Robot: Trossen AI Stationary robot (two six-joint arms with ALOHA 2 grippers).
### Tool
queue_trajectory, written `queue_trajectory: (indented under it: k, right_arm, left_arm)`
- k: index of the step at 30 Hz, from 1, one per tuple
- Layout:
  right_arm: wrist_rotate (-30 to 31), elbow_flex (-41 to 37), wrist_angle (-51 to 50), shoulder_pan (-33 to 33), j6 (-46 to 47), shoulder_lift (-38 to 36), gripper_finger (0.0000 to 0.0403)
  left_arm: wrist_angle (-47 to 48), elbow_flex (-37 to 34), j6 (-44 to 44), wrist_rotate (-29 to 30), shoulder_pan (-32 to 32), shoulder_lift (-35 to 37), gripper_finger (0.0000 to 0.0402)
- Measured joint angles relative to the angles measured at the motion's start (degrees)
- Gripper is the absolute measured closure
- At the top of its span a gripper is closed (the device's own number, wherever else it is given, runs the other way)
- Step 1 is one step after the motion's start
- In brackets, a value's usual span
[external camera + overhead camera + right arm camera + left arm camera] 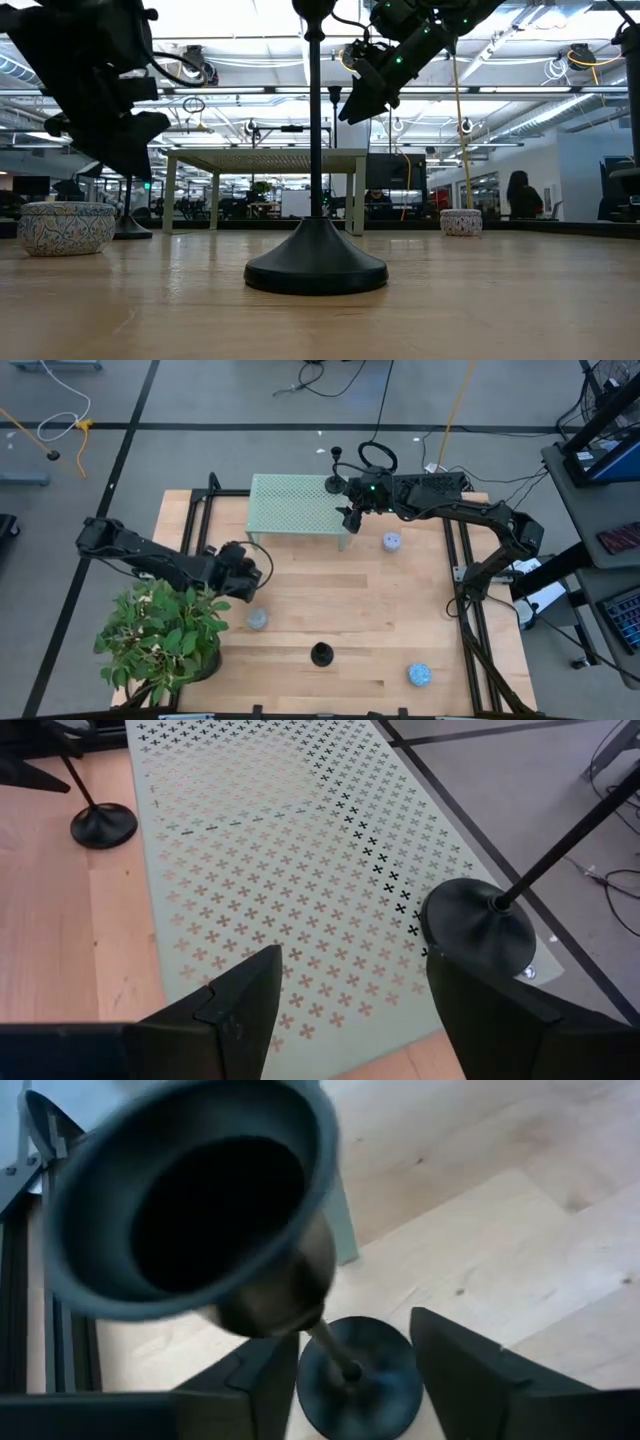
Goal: Pick & Place candle stick holders
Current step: Put the top black candle holder on the shelf
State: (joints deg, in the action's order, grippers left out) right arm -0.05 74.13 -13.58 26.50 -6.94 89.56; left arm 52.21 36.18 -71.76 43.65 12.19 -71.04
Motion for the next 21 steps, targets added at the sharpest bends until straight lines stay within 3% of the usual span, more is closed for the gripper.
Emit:
queue_trajectory:
  k: [10,21]
  right_arm:
    - [0.0,0.0,0.0,0.0,-0.2,0.0,0.0161]
    - [0.0,0.0,0.0,0.0,-1.5,0.0,0.0161]
  left_arm:
    - [0.0,0.0,-3.0,0.7,0.0,-1.0,0.0381]
    - [0.4,3.5,-0.2,-2.3,2.1,-1.1,0.0388]
